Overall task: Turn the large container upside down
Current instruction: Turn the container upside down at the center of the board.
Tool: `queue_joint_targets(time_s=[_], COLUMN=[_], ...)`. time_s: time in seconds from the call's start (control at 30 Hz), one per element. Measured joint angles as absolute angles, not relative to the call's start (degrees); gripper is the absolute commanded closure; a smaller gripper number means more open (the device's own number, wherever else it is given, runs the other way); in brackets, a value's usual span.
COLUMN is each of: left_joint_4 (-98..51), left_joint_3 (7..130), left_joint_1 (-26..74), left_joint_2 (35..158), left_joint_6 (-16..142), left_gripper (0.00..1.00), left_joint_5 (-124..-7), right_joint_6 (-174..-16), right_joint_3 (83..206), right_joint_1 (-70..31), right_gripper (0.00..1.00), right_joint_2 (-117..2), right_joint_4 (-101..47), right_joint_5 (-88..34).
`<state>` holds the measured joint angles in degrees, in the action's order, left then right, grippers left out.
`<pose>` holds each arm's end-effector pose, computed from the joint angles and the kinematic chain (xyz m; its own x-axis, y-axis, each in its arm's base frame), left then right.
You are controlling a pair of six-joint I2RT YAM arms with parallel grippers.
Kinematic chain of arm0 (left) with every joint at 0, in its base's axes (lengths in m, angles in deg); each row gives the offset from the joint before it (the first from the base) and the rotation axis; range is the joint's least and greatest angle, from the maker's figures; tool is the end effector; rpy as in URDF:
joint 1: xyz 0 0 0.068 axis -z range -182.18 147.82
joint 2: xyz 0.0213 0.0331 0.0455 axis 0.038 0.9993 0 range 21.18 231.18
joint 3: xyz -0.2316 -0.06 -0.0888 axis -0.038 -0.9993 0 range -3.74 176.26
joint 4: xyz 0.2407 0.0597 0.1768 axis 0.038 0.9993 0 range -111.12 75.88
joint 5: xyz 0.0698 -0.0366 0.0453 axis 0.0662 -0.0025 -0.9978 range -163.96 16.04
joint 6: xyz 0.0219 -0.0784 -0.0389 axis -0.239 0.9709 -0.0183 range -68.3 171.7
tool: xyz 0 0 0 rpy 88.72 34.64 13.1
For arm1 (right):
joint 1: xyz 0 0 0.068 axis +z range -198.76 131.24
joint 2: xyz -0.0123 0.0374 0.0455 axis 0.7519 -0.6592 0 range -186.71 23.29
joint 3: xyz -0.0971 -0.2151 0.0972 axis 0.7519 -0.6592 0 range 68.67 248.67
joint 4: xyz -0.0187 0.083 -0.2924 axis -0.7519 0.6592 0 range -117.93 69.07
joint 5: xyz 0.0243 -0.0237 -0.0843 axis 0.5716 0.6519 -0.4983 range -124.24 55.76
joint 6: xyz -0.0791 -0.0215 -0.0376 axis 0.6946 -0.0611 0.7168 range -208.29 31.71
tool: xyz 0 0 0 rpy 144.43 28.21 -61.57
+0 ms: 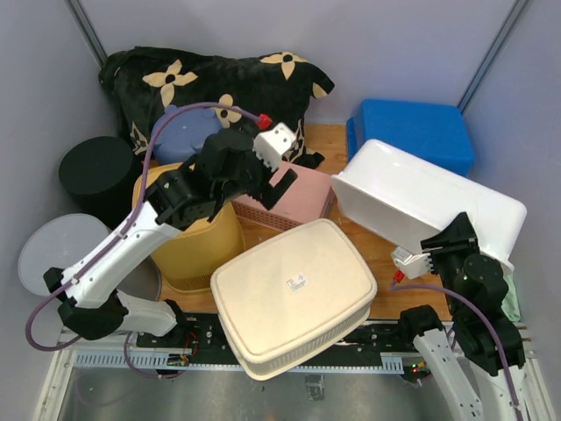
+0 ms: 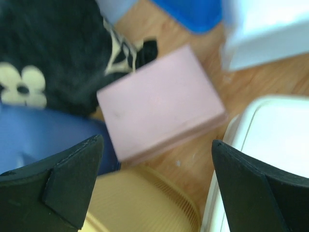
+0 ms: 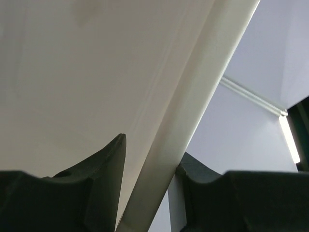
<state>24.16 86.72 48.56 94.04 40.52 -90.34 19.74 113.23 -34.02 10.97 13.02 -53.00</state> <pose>0.2331 -0.2493 0.4230 -0.1749 0.5081 -0.8434 0.6307 0.7156 0.3003 0.1440 0.0111 0.3489 -0.0180 -0.9357 0.3522 -0.1598 -0.3450 -0.9249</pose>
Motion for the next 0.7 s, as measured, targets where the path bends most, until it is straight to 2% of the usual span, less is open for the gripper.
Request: queue_joint_targets(time_s=[0.2, 0.27, 0.5, 0.63, 0.7], left_joint_4=[29.7, 30.3, 35.7, 40.6, 42.0], left_joint_3=[118.5, 124.6, 125.3, 128.0, 128.7], left_joint_1=[49.7, 51.7, 59.5, 59.1, 59.2], left_joint_2=[113.0, 119.0, 135.7, 141.0, 142.1], left_joint_6=[37.9, 36.0, 33.1, 32.8, 32.7], left_gripper=[0.01, 0.01, 0.01, 0.01, 0.01], left_joint_5=[-81.6, -82.0, -80.7, -79.6, -79.3], right_joint_6=[21.5, 21.6, 24.0, 24.9, 25.8], right_joint_3=[111.8, 110.7, 107.3, 105.2, 103.3], right_joint_1=[-34.0, -34.0, -34.0, -34.2, -34.2], right_gripper=[1.00, 1.00, 1.00, 1.00, 0.84], right_joint_2=[13.5, 15.8, 19.2, 19.1, 19.4], right_joint_4=[17.1, 17.9, 20.5, 31.9, 37.3], right_joint_5=[-46.8, -46.6, -47.8, -51.4, -51.4])
